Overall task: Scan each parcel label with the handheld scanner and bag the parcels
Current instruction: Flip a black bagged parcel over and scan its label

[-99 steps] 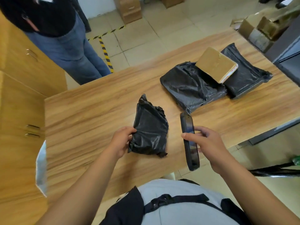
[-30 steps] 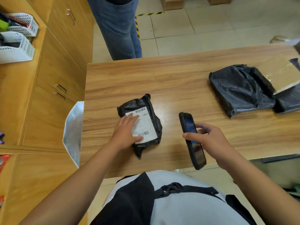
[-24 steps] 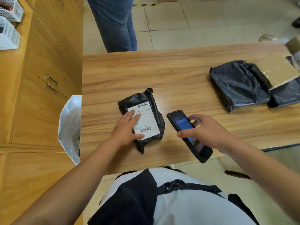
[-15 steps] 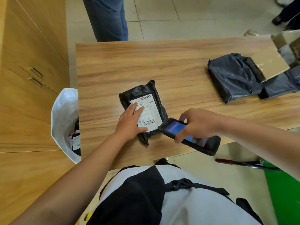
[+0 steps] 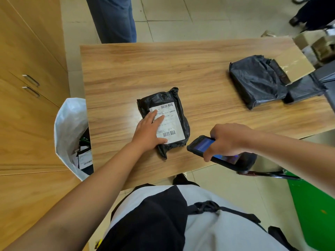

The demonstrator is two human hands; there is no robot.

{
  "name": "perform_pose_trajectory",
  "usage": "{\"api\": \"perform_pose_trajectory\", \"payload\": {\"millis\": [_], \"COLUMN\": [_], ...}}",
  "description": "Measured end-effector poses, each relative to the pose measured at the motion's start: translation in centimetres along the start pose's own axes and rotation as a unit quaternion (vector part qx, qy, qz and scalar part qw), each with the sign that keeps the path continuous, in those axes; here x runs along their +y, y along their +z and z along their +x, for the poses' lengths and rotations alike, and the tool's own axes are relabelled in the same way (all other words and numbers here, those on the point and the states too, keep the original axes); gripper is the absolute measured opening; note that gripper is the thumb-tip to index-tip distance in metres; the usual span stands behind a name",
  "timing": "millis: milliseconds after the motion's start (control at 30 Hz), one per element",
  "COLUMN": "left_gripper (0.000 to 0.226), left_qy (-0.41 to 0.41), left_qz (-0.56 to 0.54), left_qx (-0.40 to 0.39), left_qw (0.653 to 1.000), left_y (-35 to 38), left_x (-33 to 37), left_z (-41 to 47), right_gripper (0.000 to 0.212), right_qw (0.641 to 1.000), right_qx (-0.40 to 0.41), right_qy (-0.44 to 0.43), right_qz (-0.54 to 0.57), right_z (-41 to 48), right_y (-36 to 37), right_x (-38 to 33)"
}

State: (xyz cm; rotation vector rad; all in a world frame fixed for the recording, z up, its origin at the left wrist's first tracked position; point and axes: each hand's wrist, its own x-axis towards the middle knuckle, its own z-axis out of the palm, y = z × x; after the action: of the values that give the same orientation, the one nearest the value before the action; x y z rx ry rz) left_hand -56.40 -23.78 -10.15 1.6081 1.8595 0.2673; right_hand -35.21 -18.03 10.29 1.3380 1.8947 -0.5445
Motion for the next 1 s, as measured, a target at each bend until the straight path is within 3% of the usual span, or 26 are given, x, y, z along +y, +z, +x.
{"api": "perform_pose_trajectory", "payload": {"millis": [333, 500, 567, 667, 833, 1000], "left_gripper": [0.093, 0.086, 0.073, 0.047, 0.100, 0.103], "left_qy": [0.011, 0.001, -0.019, -0.079, -0.203, -0.259], "left_qz": [0.031, 0.164, 0.168, 0.072, 0.083, 0.055], "left_qx": [-0.061, -0.120, -0.087, 0.036, 0.023, 0.034], "left_qw": [0.998, 0.979, 0.982, 0.994, 0.975, 0.964], "left_y": [-1.6, -3.8, -4.4, -3.4, -0.1, 0.7], "left_x": [0.7, 1.3, 1.9, 3.2, 5.4, 6.4], "left_z": [0.1, 0.8, 0.8, 0.0, -1.6, -1.6], "right_gripper": [0.051, 0.063, 0.067, 0.060, 0.074, 0.081], "right_qw": [1.000, 0.982, 0.957, 0.925, 0.860, 0.818], "right_qx": [0.010, -0.042, -0.057, -0.040, 0.027, 0.038], "right_qy": [0.005, -0.001, -0.013, -0.030, -0.032, -0.035], "right_qz": [0.023, 0.183, 0.285, 0.377, 0.509, 0.573], "right_z": [-0.4, -0.7, -0.4, -0.3, 0.1, 1.0], "right_y": [0.1, -0.3, 0.1, 1.1, 3.4, 4.5], "right_x": [1.6, 3.9, 5.2, 6.3, 6.9, 6.7]}}
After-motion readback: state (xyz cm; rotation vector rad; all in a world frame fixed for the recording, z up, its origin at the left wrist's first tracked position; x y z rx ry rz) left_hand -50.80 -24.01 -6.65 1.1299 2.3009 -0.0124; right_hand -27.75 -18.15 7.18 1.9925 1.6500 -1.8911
